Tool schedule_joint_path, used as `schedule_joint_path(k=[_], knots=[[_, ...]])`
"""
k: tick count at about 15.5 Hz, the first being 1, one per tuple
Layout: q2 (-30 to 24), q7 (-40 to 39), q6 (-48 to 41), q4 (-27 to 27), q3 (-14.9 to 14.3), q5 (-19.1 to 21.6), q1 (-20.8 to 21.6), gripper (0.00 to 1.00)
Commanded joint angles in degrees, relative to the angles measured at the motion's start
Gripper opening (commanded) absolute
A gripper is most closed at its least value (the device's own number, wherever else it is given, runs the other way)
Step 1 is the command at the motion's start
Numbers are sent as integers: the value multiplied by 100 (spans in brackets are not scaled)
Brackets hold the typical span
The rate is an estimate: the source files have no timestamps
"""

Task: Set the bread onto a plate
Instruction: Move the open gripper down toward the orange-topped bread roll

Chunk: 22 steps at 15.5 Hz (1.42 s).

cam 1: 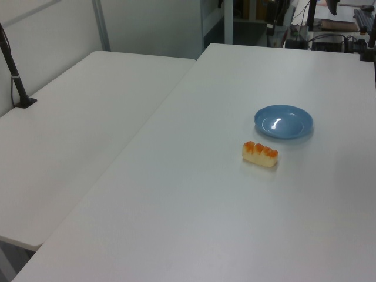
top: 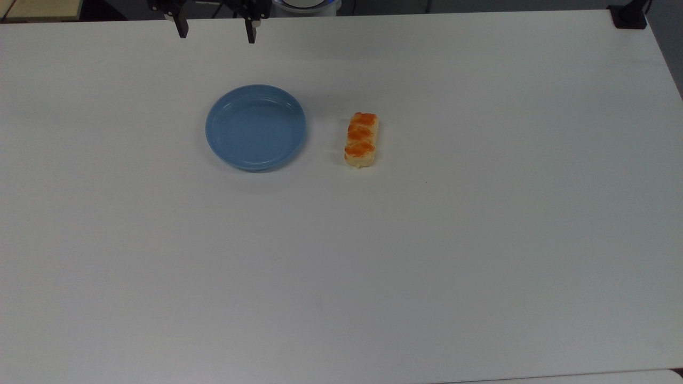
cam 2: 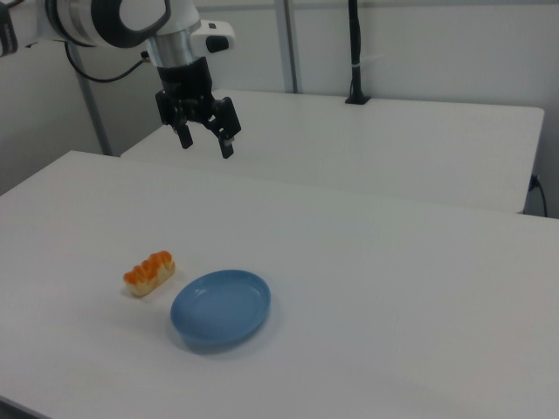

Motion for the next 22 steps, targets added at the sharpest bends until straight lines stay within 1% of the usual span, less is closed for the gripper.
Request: schedule_joint_path(k=[1,6,9,10,13,16,17,19,20,22], knots=[[-99,-114,-167,-6,-21,53,26,100],[-90,-114,-193,-15,-3,53,175,100],[-38,-175,-211,-138,6,71,491,100],[24,-211,-211,-155,6,140,709,100],[95,-211,-280,-278,-3,360,1000,100],[147,-185,-342,-349,-3,545,1177,100],[174,-176,-325,-427,-3,676,1195,100],[471,-176,-264,-498,6,1010,1230,100],[673,-167,-194,-533,6,1081,1282,100],[946,-158,157,-656,76,1090,1353,100]])
